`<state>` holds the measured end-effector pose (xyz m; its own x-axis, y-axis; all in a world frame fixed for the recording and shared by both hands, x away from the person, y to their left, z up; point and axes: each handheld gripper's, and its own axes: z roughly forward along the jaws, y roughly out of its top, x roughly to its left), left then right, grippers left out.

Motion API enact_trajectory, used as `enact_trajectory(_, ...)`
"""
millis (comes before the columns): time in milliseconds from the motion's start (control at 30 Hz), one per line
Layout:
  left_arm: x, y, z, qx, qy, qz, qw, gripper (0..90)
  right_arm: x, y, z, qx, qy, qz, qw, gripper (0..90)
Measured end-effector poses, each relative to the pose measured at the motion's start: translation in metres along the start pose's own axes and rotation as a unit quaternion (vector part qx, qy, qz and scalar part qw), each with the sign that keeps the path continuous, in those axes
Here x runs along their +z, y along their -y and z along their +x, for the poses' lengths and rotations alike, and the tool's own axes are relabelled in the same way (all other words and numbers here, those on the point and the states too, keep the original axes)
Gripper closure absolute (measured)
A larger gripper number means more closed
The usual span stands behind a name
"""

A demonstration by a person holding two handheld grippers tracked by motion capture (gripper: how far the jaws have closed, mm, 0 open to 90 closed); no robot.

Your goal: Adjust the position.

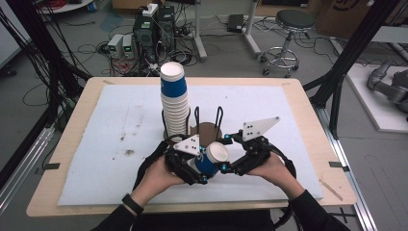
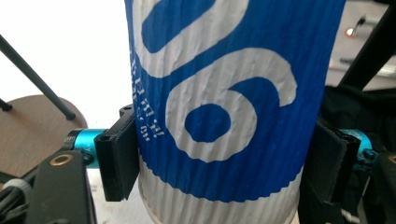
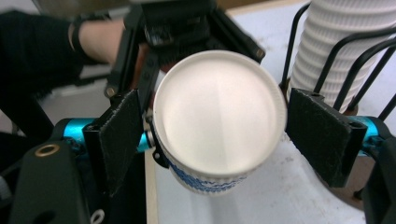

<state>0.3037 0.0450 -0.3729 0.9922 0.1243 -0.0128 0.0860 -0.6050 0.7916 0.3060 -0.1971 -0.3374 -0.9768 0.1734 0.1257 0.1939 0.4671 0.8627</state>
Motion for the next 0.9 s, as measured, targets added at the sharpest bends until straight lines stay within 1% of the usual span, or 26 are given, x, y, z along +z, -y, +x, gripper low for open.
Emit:
enact_trajectory(33, 0.000, 0.000, 0.000, -0.001, -0.001, -0.002, 1.0000, 24.0, 0.004, 0.001, 0.001, 0.000, 0.010, 0.013, 0.9999, 22.9)
enact_trajectory(67, -0.001, 0.000, 0.000, 0.003, -0.004, -0.002, 1.0000, 23.9, 0.005, 0.001, 0.001, -0.004, 0.012, 0.017, 0.9998, 27.2)
enact_trajectory(100, -0.001, 0.000, 0.000, 0.005, -0.009, -0.002, 0.9999, 23.2, 0.006, 0.001, 0.000, -0.007, 0.002, 0.020, 0.9998, 29.4)
enact_trajectory(133, -0.001, 0.001, -0.001, 0.006, -0.013, -0.008, 0.9999, 21.7, 0.006, 0.002, 0.000, -0.008, 0.005, 0.016, 0.9998, 29.4)
enact_trajectory(167, -0.002, 0.002, 0.000, 0.008, -0.014, -0.018, 0.9997, 20.1, 0.006, 0.002, 0.000, -0.010, 0.006, 0.011, 0.9999, 29.3)
enact_trajectory(233, -0.003, 0.005, 0.001, 0.002, -0.020, -0.057, 0.9982, 17.8, 0.003, 0.003, -0.002, -0.009, 0.004, -0.004, 0.9999, 29.3)
enact_trajectory(300, -0.005, 0.009, 0.001, -0.003, -0.020, -0.100, 0.9948, 13.9, -0.001, 0.005, -0.006, 0.000, 0.004, -0.024, 0.9997, 29.4)
enact_trajectory(333, -0.007, 0.011, 0.001, -0.004, -0.024, -0.123, 0.9921, 13.0, -0.003, 0.006, -0.007, 0.007, 0.000, -0.038, 0.9992, 29.5)
enact_trajectory(367, -0.008, 0.014, 0.001, -0.009, -0.026, -0.147, 0.9888, 11.4, -0.006, 0.007, -0.008, 0.016, -0.003, -0.053, 0.9985, 29.5)
enact_trajectory(433, -0.010, 0.019, 0.003, -0.021, -0.028, -0.191, 0.9810, 8.8, -0.010, 0.009, -0.011, 0.026, -0.010, -0.084, 0.9960, 29.6)
enact_trajectory(500, -0.012, 0.023, 0.005, -0.036, -0.019, -0.231, 0.9722, 8.8, -0.014, 0.010, -0.011, 0.034, -0.016, -0.111, 0.9931, 29.5)
enact_trajectory(533, -0.013, 0.024, 0.006, -0.043, -0.013, -0.247, 0.9681, 8.8, -0.015, 0.010, -0.011, 0.035, -0.020, -0.124, 0.9915, 29.6)
enact_trajectory(567, -0.014, 0.025, 0.007, -0.046, -0.008, -0.260, 0.9646, 8.8, -0.016, 0.010, -0.011, 0.036, -0.023, -0.136, 0.9898, 29.6)
enact_trajectory(600, -0.014, 0.025, 0.007, -0.049, 0.001, -0.270, 0.9616, 8.8, -0.016, 0.011, -0.011, 0.039, -0.025, -0.145, 0.9884, 29.5)
enact_trajectory(633, -0.015, 0.025, 0.008, -0.050, 0.005, -0.275, 0.9600, 8.8, -0.016, 0.011, -0.011, 0.042, -0.027, -0.153, 0.9870, 29.6)
enact_trajectory(667, -0.015, 0.025, 0.007, -0.051, 0.004, -0.277, 0.9596, 8.9, -0.016, 0.012, -0.011, 0.044, -0.031, -0.158, 0.9859, 29.5)
enact_trajectory(700, -0.016, 0.025, 0.007, -0.048, 0.003, -0.275, 0.9601, 9.3, -0.015, 0.012, -0.011, 0.044, -0.028, -0.160, 0.9857, 29.6)
enact_trajectory(733, -0.017, 0.025, 0.007, -0.047, 0.009, -0.276, 0.9601, 13.7, -0.015, 0.012, -0.011, 0.043, -0.029, -0.157, 0.9863, 29.5)
enact_trajectory(767, -0.018, 0.025, 0.007, -0.046, 0.008, -0.274, 0.9607, 15.6, -0.014, 0.013, -0.011, 0.041, -0.030, -0.153, 0.9869, 29.6)
enact_trajectory(800, -0.018, 0.025, 0.008, -0.047, 0.008, -0.271, 0.9613, 16.4, -0.014, 0.013, -0.011, 0.040, -0.029, -0.154, 0.9868, 29.6)
enact_trajectory(867, -0.020, 0.024, 0.008, -0.046, 0.008, -0.263, 0.9636, 18.1, -0.013, 0.013, -0.012, 0.041, -0.029, -0.152, 0.9870, 29.7)
enact_trajectory(900, -0.021, 0.024, 0.008, -0.045, 0.008, -0.256, 0.9655, 18.9, -0.013, 0.013, -0.012, 0.041, -0.029, -0.149, 0.9876, 29.8)
